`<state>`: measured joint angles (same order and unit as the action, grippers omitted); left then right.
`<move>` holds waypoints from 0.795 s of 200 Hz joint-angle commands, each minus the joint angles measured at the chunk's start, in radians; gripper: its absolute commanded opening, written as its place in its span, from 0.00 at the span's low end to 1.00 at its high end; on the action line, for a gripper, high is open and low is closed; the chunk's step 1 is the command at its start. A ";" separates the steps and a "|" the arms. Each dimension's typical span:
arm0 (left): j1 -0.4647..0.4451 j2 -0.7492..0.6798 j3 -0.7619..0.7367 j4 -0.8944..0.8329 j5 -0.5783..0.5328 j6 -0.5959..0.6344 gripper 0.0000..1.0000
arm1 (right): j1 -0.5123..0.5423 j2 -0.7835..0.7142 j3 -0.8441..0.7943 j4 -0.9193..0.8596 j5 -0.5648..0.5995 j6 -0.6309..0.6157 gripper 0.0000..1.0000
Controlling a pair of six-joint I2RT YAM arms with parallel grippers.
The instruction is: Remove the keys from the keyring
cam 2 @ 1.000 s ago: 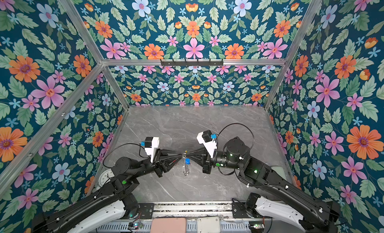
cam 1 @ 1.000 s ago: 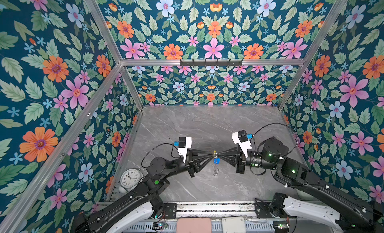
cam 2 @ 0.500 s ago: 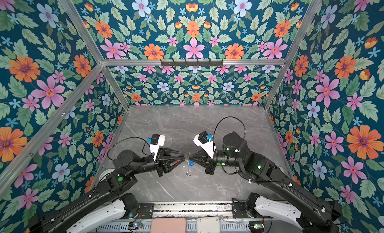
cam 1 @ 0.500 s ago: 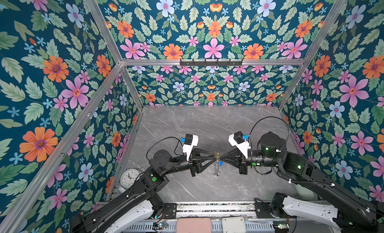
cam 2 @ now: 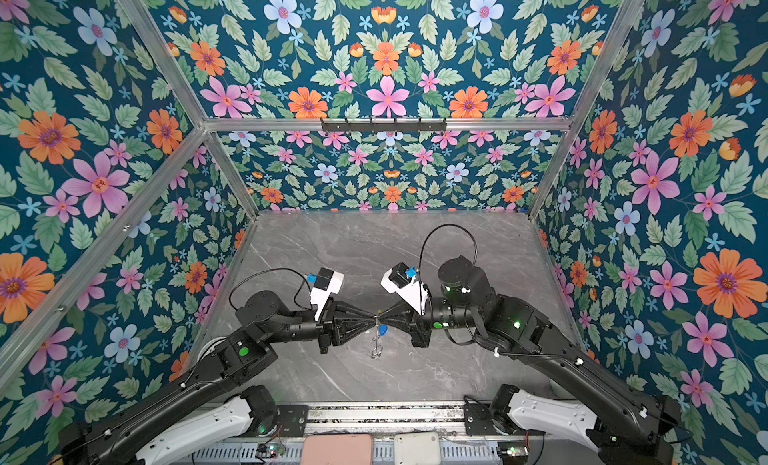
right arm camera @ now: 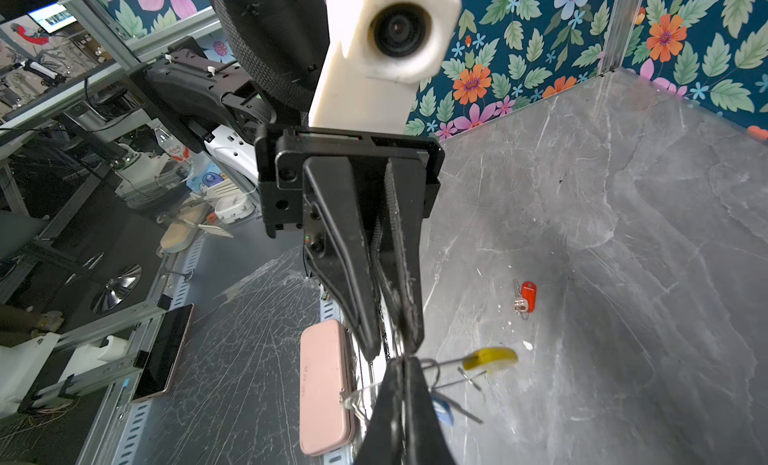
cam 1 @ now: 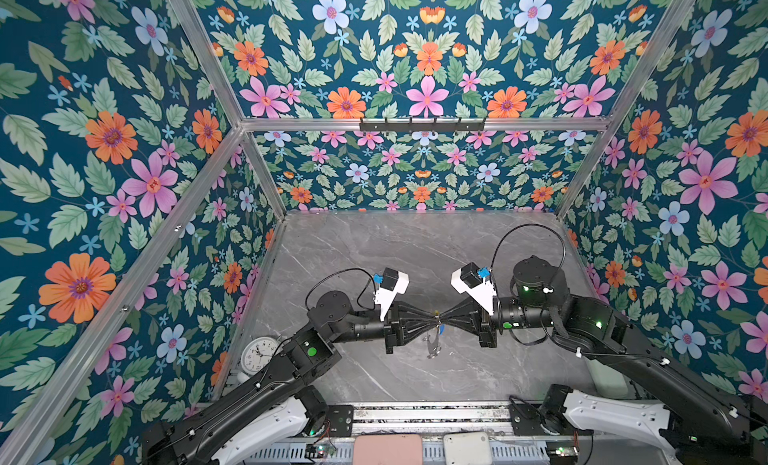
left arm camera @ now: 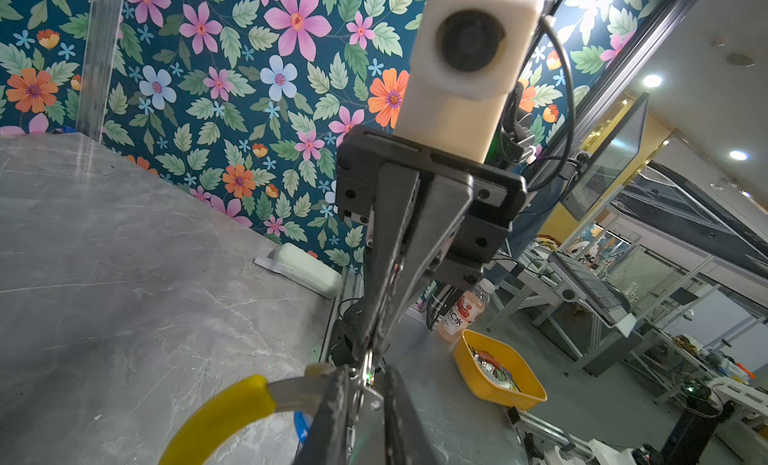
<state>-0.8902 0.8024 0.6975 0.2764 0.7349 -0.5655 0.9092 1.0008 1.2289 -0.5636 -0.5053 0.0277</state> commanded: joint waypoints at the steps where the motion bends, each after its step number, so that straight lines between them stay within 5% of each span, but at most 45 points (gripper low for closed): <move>1: 0.000 0.004 0.010 0.019 0.020 0.019 0.18 | 0.000 0.008 0.015 -0.014 -0.005 -0.020 0.00; 58: 0.000 0.015 0.013 0.026 0.017 0.027 0.00 | 0.000 0.022 0.027 -0.020 -0.006 -0.025 0.00; 95: 0.000 0.004 -0.003 0.065 -0.014 0.034 0.00 | 0.000 0.025 0.025 0.020 -0.014 -0.005 0.00; 122: 0.001 -0.025 -0.022 0.094 -0.051 0.039 0.00 | 0.000 -0.007 -0.009 0.085 0.014 0.014 0.35; 159: 0.000 -0.068 -0.059 0.168 -0.078 0.030 0.00 | 0.001 -0.094 -0.130 0.229 0.074 0.043 0.53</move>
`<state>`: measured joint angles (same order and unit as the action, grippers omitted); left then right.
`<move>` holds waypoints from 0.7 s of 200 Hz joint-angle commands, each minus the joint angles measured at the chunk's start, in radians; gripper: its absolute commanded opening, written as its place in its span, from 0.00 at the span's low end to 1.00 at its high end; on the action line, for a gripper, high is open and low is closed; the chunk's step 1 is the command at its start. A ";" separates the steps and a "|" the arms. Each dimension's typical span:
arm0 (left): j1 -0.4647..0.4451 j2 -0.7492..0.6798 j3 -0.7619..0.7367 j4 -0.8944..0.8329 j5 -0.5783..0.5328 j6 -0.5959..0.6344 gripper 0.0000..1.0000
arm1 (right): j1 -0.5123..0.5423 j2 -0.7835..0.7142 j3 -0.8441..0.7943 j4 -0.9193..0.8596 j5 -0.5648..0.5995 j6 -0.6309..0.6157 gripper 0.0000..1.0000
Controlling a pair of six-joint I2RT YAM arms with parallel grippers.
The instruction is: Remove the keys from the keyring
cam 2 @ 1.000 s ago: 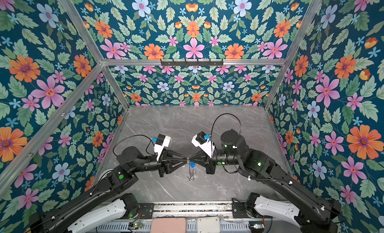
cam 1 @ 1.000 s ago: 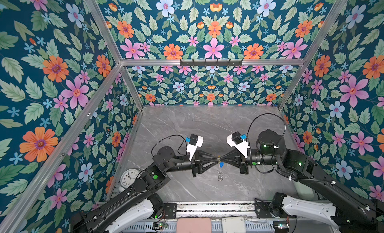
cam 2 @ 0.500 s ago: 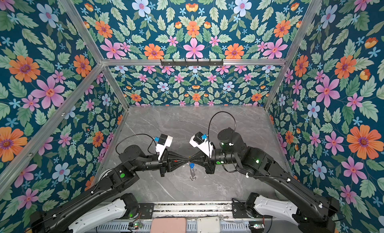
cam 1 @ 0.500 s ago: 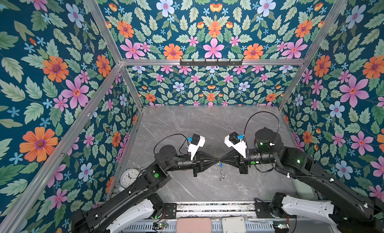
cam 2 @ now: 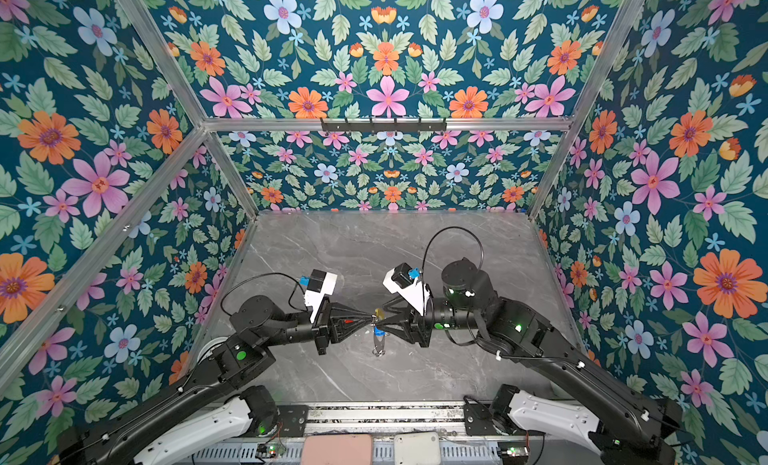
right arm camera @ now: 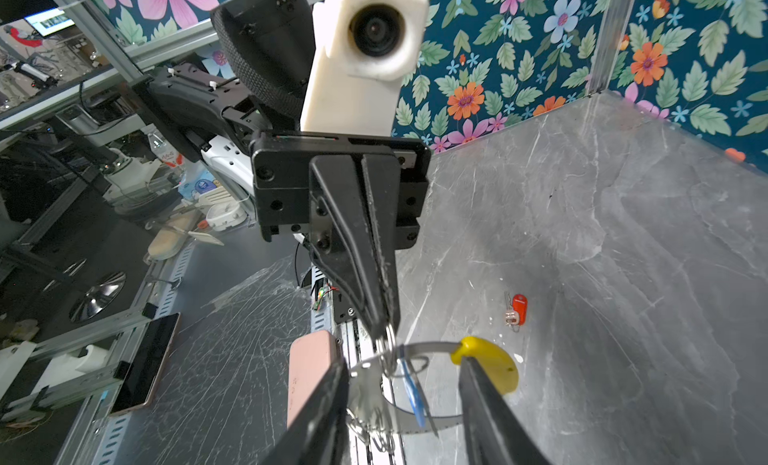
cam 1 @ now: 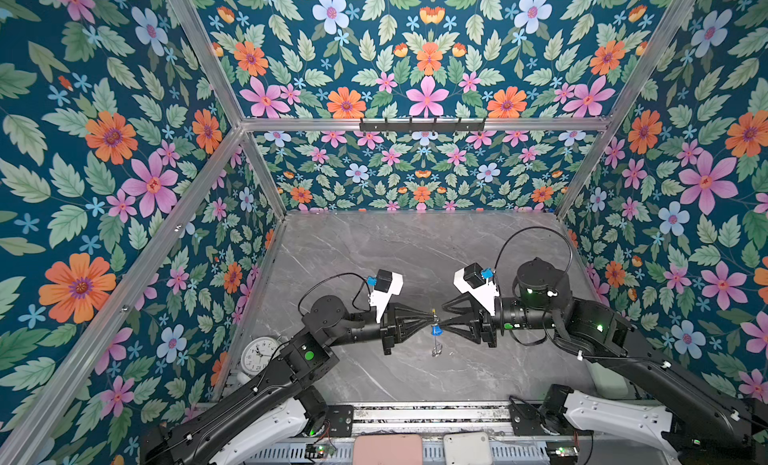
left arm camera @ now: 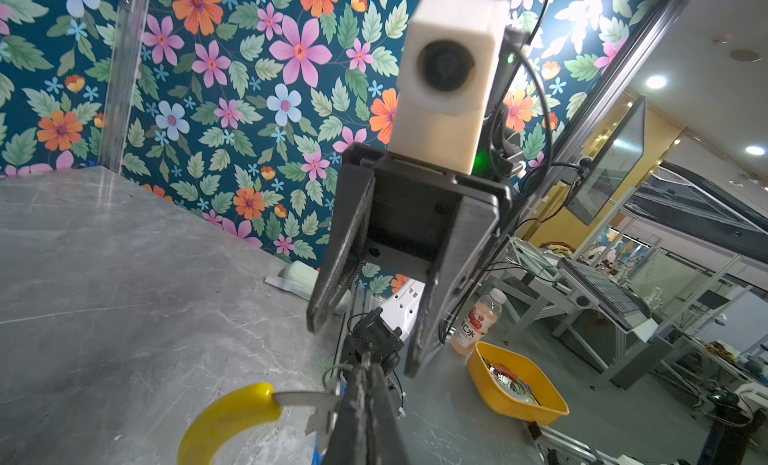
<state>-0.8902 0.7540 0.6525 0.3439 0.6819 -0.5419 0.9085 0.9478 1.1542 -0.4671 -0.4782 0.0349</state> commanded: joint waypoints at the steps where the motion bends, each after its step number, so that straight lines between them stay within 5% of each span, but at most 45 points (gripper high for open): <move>1: 0.000 -0.021 -0.016 0.103 -0.025 0.007 0.00 | 0.002 -0.044 -0.058 0.137 0.047 0.037 0.53; 93: 0.000 -0.011 -0.049 0.247 0.012 -0.050 0.00 | 0.001 -0.063 -0.209 0.313 -0.029 0.095 0.58; 140: 0.000 -0.014 -0.064 0.267 -0.017 -0.056 0.00 | 0.003 -0.032 -0.208 0.337 -0.070 0.108 0.36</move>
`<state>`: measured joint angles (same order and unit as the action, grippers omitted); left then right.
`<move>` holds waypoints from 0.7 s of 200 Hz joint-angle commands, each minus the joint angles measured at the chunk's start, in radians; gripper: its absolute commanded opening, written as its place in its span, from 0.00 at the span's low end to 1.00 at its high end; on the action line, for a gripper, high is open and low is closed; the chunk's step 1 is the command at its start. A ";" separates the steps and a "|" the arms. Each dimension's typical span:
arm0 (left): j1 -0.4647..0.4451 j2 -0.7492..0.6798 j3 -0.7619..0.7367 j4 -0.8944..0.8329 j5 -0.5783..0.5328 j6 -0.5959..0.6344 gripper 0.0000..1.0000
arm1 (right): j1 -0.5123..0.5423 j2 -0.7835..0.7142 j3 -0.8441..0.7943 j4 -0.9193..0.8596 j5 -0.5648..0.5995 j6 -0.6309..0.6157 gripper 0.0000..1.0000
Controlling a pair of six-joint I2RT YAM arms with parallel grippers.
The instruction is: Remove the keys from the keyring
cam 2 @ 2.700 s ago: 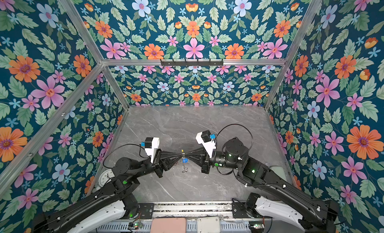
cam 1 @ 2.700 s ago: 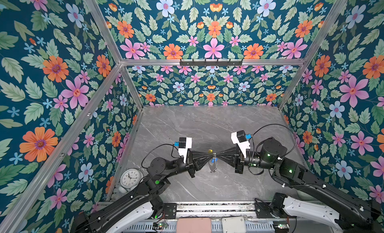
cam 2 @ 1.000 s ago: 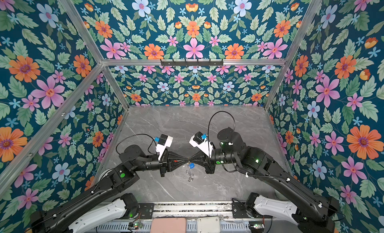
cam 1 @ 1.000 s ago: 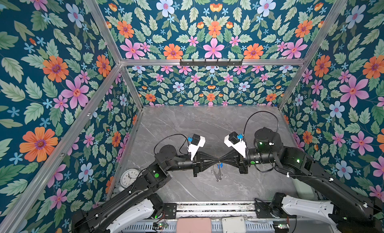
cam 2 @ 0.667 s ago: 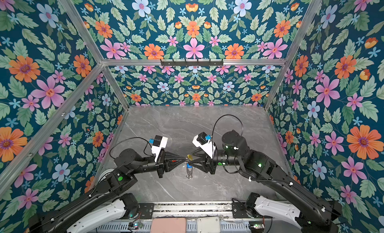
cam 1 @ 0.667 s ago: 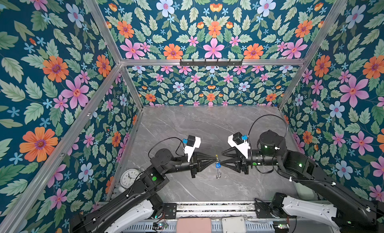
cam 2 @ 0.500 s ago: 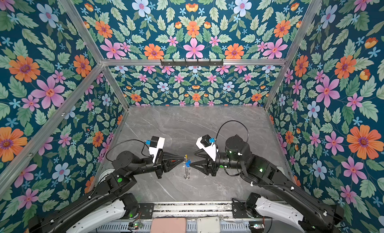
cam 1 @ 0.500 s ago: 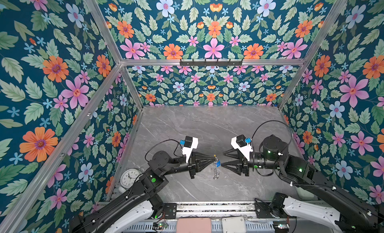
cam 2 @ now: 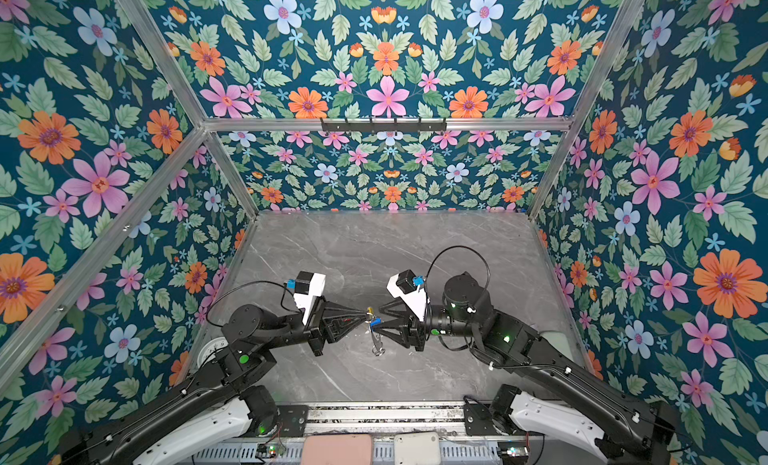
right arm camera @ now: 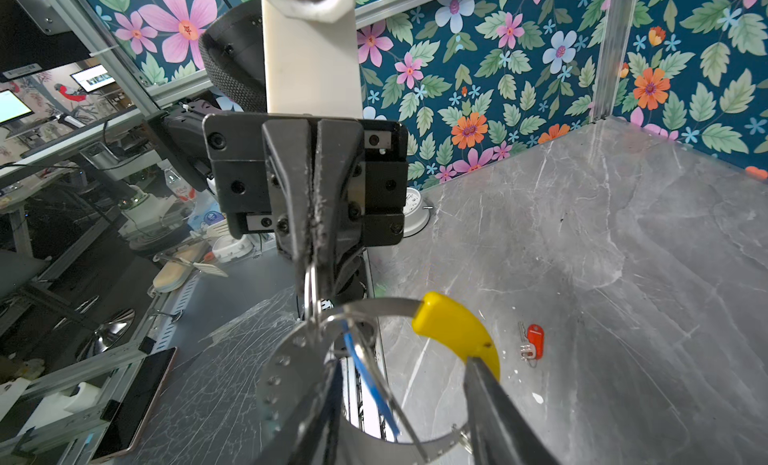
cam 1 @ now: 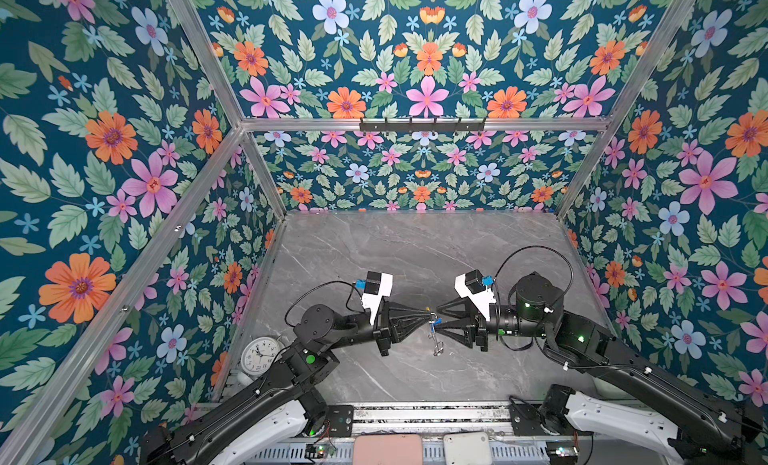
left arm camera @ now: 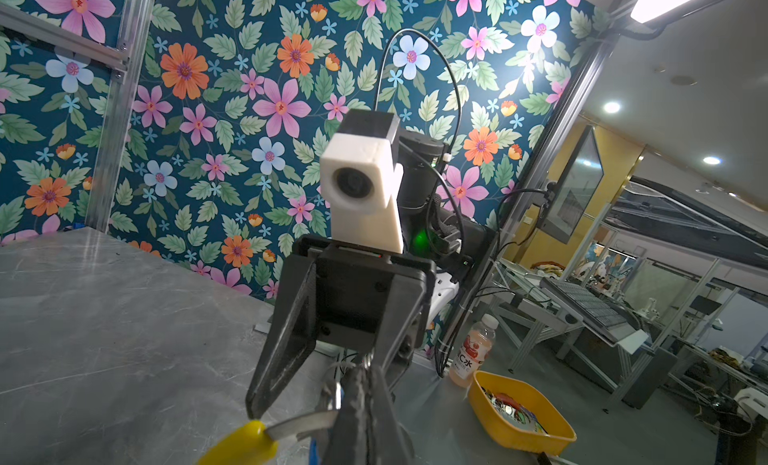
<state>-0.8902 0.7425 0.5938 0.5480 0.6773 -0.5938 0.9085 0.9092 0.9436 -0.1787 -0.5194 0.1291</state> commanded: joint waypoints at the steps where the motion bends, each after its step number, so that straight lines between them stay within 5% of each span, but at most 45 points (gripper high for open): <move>1: 0.001 -0.003 -0.005 0.063 -0.014 -0.004 0.00 | 0.003 0.007 0.003 0.048 -0.029 0.014 0.36; 55: 0.000 -0.016 -0.021 0.086 -0.071 -0.018 0.00 | 0.001 0.014 0.008 0.042 -0.046 0.014 0.00; 140: 0.000 -0.023 -0.038 0.126 -0.110 -0.033 0.00 | 0.014 0.061 0.040 -0.006 -0.106 -0.004 0.00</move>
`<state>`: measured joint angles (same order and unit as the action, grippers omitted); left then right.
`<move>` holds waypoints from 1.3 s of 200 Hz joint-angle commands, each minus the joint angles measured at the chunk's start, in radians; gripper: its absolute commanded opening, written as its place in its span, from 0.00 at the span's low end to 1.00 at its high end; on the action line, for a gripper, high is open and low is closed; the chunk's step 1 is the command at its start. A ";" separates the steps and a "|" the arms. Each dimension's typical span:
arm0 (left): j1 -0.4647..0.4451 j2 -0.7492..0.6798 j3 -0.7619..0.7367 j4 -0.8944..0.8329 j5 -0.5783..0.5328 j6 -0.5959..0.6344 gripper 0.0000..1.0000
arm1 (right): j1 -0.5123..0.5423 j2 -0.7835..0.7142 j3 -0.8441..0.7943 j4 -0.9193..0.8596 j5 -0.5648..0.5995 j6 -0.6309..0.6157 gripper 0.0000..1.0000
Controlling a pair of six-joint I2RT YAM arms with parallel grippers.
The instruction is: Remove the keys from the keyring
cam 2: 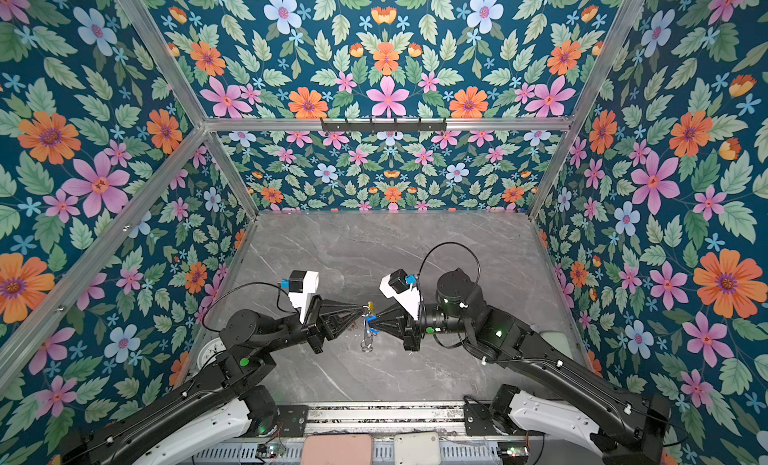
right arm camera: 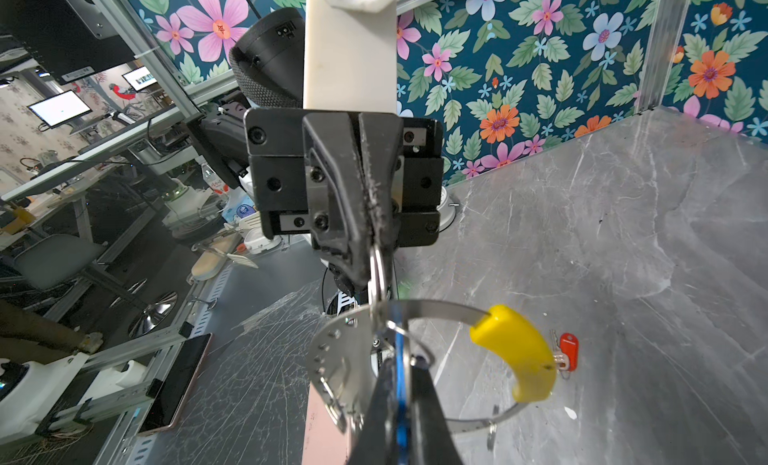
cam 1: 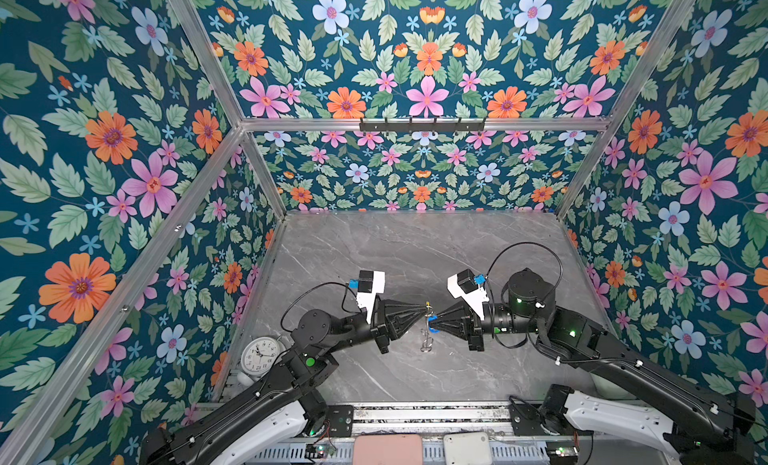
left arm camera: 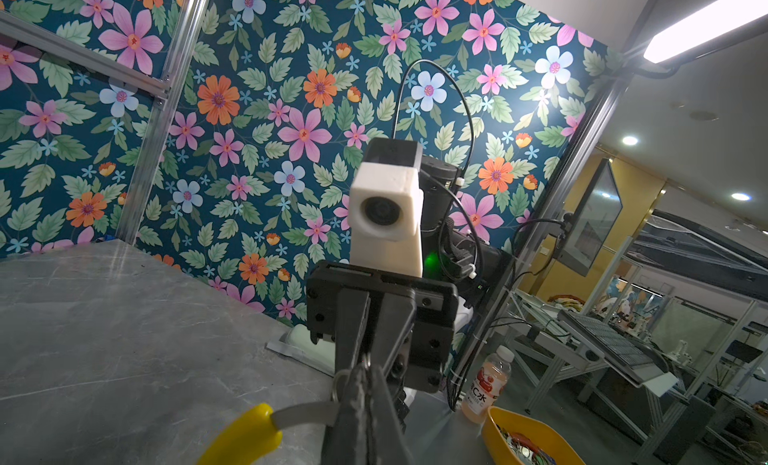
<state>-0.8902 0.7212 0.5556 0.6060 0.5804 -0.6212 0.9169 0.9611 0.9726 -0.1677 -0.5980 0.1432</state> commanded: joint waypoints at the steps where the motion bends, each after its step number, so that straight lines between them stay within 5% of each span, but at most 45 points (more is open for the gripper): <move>1: 0.000 -0.002 0.001 0.068 -0.013 -0.006 0.00 | 0.006 0.010 0.012 -0.017 -0.028 -0.018 0.00; 136: 0.000 0.002 -0.005 0.089 0.001 -0.013 0.00 | 0.025 0.043 0.030 -0.039 -0.023 -0.018 0.00; 176: 0.000 -0.017 -0.006 0.048 0.004 0.004 0.00 | 0.024 -0.018 0.039 -0.100 0.042 -0.033 0.37; 260: 0.000 -0.012 -0.021 0.075 -0.001 0.009 0.00 | 0.024 -0.096 0.101 -0.046 0.195 -0.013 0.50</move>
<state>-0.8902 0.7063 0.5365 0.6209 0.5800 -0.6201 0.9398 0.8539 1.0603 -0.2939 -0.4561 0.1017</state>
